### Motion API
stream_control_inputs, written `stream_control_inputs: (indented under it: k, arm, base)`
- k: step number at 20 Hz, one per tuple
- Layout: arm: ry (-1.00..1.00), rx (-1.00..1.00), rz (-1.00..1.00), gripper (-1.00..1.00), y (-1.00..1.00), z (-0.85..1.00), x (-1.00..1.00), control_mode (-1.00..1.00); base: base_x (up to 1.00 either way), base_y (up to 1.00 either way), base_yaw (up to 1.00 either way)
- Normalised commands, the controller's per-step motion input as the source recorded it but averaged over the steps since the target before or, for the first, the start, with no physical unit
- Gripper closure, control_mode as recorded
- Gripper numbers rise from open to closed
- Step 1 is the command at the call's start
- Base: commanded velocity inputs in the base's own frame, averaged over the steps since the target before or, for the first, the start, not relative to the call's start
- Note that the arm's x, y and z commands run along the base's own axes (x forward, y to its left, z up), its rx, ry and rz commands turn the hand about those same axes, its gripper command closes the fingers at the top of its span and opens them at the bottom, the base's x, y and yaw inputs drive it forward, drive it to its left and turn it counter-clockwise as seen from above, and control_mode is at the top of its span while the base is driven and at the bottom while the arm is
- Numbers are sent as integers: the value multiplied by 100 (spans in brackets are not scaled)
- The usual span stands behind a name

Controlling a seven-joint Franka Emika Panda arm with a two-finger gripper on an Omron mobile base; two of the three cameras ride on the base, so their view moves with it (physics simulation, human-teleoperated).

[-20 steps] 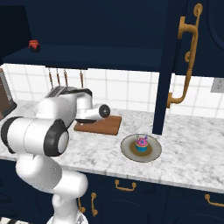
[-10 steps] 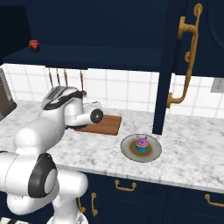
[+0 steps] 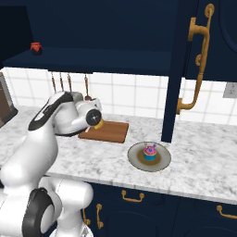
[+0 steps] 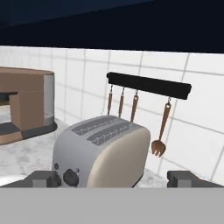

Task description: From the different types of pastries on the counter, select a croissant and place it on the cutting board. Then retrieve a jar of jam from the cabinet and place it alongside the croissant on the cutting board.

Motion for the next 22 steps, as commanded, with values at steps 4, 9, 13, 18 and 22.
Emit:
stream_control_inputs:
  k: [4, 9, 13, 18, 22]
  arm:
    - [0, 0, 1, -100, 0, 54, -30, -100]
    - [2, 0, 0, -100, 0, 11, -1, -100]
    - [0, 0, 0, -100, 0, 67, -32, -100]
    - [0, 0, 0, -100, 1, 73, -34, -100]
    - [0, 0, 0, -100, 3, 84, -29, -100]
  base:
    - [0, 0, 0]
    - [0, 0, 0]
    - [0, 0, 0]
    - [0, 0, 0]
    - [0, 0, 0]
